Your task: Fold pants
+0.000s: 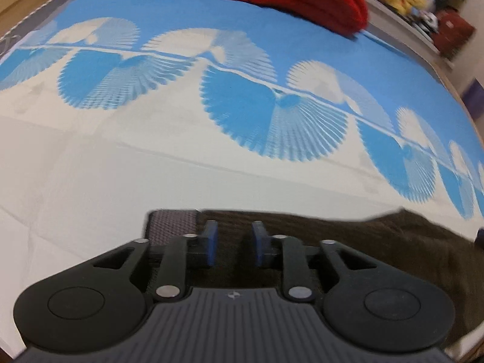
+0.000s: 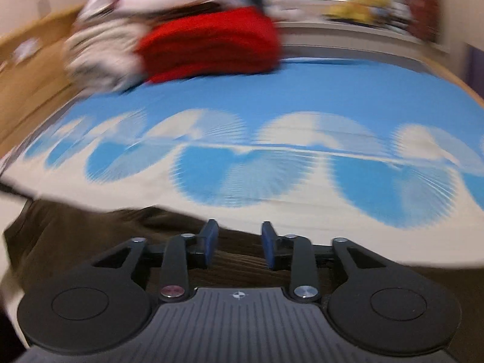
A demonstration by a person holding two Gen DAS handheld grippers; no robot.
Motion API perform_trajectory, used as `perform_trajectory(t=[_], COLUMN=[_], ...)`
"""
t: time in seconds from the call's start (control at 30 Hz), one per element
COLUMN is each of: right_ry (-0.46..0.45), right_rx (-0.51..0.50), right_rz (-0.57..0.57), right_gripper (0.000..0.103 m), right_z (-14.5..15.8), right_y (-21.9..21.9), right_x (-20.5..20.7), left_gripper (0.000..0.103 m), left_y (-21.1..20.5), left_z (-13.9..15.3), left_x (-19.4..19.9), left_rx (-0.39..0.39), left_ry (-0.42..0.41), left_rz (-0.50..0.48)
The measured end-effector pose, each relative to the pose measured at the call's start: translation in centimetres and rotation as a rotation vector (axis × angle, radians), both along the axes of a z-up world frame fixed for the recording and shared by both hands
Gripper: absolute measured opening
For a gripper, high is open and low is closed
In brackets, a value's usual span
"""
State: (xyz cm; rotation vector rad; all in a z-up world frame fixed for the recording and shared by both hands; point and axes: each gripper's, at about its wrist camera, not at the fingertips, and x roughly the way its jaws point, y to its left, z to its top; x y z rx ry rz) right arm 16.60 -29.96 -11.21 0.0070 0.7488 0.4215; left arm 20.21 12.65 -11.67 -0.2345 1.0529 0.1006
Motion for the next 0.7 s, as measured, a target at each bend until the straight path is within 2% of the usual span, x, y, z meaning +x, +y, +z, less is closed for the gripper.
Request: perform_trajectory(t=[0.1, 0.13, 0.2, 0.27, 0.4, 0.5, 0.57, 0.6, 0.63, 0.67, 0.7], right_ry=[-0.005, 0.000, 0.011, 0.025, 0.059, 0.090, 0.118, 0.122, 0.121, 0.105, 0.089], right_rx=[-0.017, -0.029, -0.052, -0.080, -0.136, -0.156, -0.144, -0.141, -0.136, -0.128, -0.115], right_rz=[0.122, 0.158, 0.223, 0.275, 0.336, 0.371, 0.393, 0.404, 0.409, 0.407, 0.400], right_gripper=[0.049, 0.049, 0.049, 0.049, 0.049, 0.048, 0.038, 0.018, 0.010, 0.008, 0.007], right_z=[-0.4, -0.6, -1.2, -2.2, -4.4, -5.5, -6.0, -6.0, -5.8, -5.3, -4.7], right_y=[4.7, 6.1, 8.7, 10.9, 13.7, 14.5, 14.5, 14.6, 14.6, 14.4, 14.3], right_x=[0.7, 1.0, 1.6, 2.1, 3.9, 4.4, 4.9, 5.1, 5.3, 5.4, 5.6], left_gripper=[0.047, 0.054, 0.056, 0.068, 0.070, 0.070, 0.069, 0.068, 0.059, 0.050, 0.049], left_y=[1.8, 2.6, 3.9, 5.1, 6.9, 8.0, 8.4, 8.5, 8.5, 8.4, 8.2], left_z=[-0.1, -0.2, -0.3, -0.6, -1.5, -2.4, -2.8, -2.9, -2.9, -2.8, -2.4], left_x=[-0.2, -0.3, -0.3, -0.4, -0.6, -0.5, -0.4, -0.4, -0.4, -0.4, -0.4], left_rx=[0.011, 0.010, -0.010, -0.046, -0.091, -0.154, -0.194, -0.211, -0.225, -0.233, -0.219], left_ry=[0.011, 0.014, 0.022, 0.033, 0.067, 0.077, 0.084, 0.087, 0.084, 0.073, 0.061], left_rz=[0.084, 0.112, 0.151, 0.175, 0.212, 0.224, 0.229, 0.225, 0.215, 0.203, 0.191])
